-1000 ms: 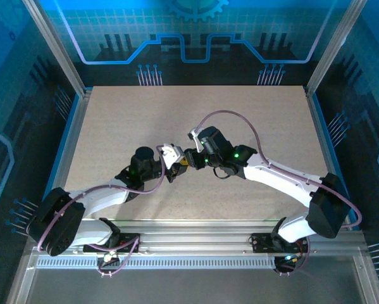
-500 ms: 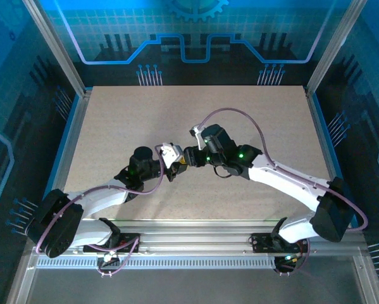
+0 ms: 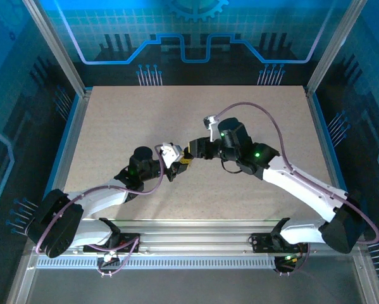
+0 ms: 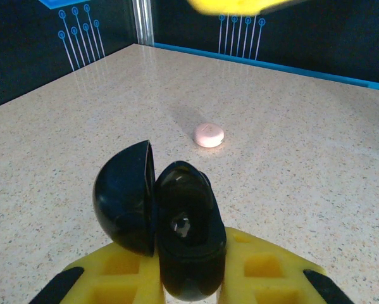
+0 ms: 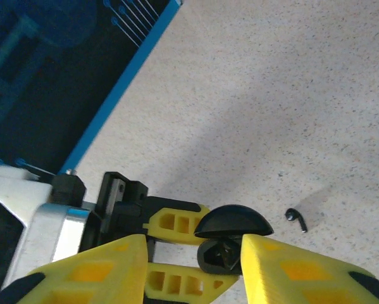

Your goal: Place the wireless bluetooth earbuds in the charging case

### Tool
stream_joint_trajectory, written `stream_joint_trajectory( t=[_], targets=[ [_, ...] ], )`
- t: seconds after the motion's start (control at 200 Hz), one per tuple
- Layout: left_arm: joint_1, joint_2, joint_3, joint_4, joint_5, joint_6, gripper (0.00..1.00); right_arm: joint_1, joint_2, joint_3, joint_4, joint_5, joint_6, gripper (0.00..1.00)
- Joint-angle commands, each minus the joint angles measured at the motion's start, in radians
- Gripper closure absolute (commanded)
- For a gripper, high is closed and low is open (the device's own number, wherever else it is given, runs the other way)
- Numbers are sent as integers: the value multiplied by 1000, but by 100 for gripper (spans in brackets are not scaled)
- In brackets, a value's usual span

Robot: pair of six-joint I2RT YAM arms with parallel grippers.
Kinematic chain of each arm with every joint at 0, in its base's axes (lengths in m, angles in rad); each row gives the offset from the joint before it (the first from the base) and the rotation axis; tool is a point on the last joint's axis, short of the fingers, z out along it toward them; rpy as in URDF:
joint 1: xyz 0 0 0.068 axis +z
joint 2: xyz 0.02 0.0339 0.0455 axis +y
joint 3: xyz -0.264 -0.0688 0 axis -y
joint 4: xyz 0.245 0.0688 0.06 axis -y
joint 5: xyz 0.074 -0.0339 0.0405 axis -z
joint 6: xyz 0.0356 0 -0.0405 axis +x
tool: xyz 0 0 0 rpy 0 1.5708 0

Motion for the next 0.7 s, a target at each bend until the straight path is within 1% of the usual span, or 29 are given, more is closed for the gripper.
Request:
stream_joint_trajectory(
  t=[0.0, 0.19, 0.315, 0.415, 0.695],
  targets=[
    [-5, -39, -5, 29, 8, 1, 89, -54, -32, -29, 6, -129, 129, 58],
    [-5, -52, -5, 15, 10, 5, 89, -98, -39, -54, 27, -268, 234, 60],
    [-5, -43, -6, 27, 13, 0, 89, -106, -25, -69, 35, -297, 302, 62],
    [-5, -36, -8, 41, 13, -7, 89, -108, -16, -94, 84, -314, 337, 64],
    [-5, -48, -10, 31, 10, -2, 89, -113, 29, -94, 121, -336, 347, 67]
  ],
)
